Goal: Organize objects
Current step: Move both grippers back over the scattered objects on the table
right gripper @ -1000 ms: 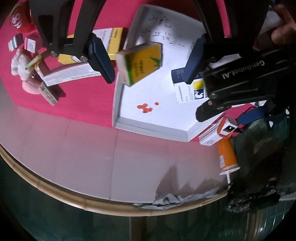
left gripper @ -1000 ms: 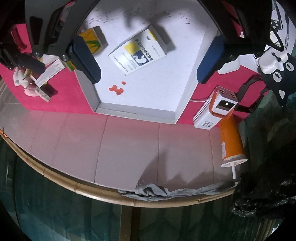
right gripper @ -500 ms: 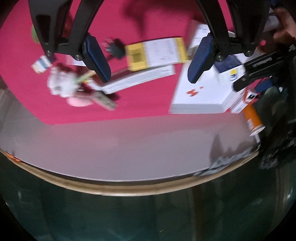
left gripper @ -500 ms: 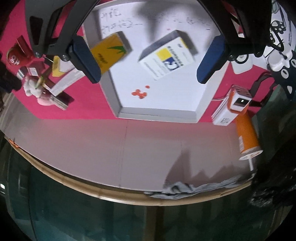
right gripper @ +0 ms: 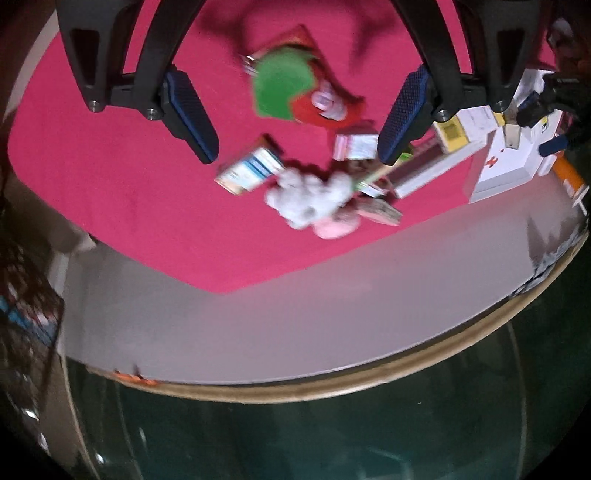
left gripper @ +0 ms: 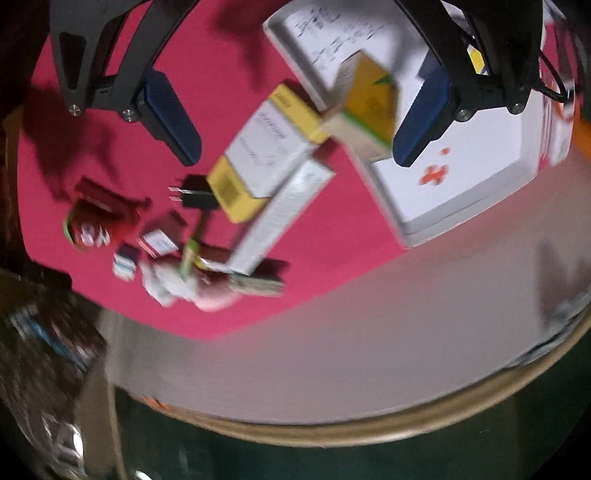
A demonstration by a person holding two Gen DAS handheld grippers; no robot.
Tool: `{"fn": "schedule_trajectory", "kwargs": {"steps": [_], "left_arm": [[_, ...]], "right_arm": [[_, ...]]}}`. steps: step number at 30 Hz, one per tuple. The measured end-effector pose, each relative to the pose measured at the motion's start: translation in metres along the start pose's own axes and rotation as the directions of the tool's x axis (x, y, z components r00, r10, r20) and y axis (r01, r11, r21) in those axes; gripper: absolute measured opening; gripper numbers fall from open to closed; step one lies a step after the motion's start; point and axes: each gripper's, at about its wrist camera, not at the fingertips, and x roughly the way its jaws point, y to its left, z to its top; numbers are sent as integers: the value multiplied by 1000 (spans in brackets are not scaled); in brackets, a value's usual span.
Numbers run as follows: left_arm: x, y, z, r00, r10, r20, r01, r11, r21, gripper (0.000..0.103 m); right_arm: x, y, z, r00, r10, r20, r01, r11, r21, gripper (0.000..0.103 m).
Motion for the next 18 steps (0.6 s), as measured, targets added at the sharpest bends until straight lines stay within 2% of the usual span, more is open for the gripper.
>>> {"fn": "schedule_trajectory", "kwargs": {"steps": [3, 8, 12, 14, 16, 18], "left_arm": [[17, -14, 9, 997, -53, -49, 56, 997, 58, 103], [50, -20, 13, 987, -3, -161, 16, 997, 75, 103], [66, -23, 4, 966, -32, -256, 50, 997, 63, 103], [62, -32, -3, 951, -104, -291, 126, 990, 61, 103], [51, -43, -8, 936, -192, -296, 215, 976, 46, 103], [39, -53, -11, 928, -242, -283, 265, 963, 44, 103]], "right_arm": [[2, -17, -6, 1000, 4, -15, -3, 999, 43, 91], [1, -35, -11, 1000, 21, -22, -19, 996, 92, 91], [0, -43, -9, 999, 36, -11, -34, 993, 111, 91], [0, -46, -10, 999, 46, -9, -44, 992, 122, 91], [2, -48, -11, 998, 56, -12, -54, 990, 134, 91], [3, -51, -12, 998, 64, -15, -61, 988, 144, 91]]}}
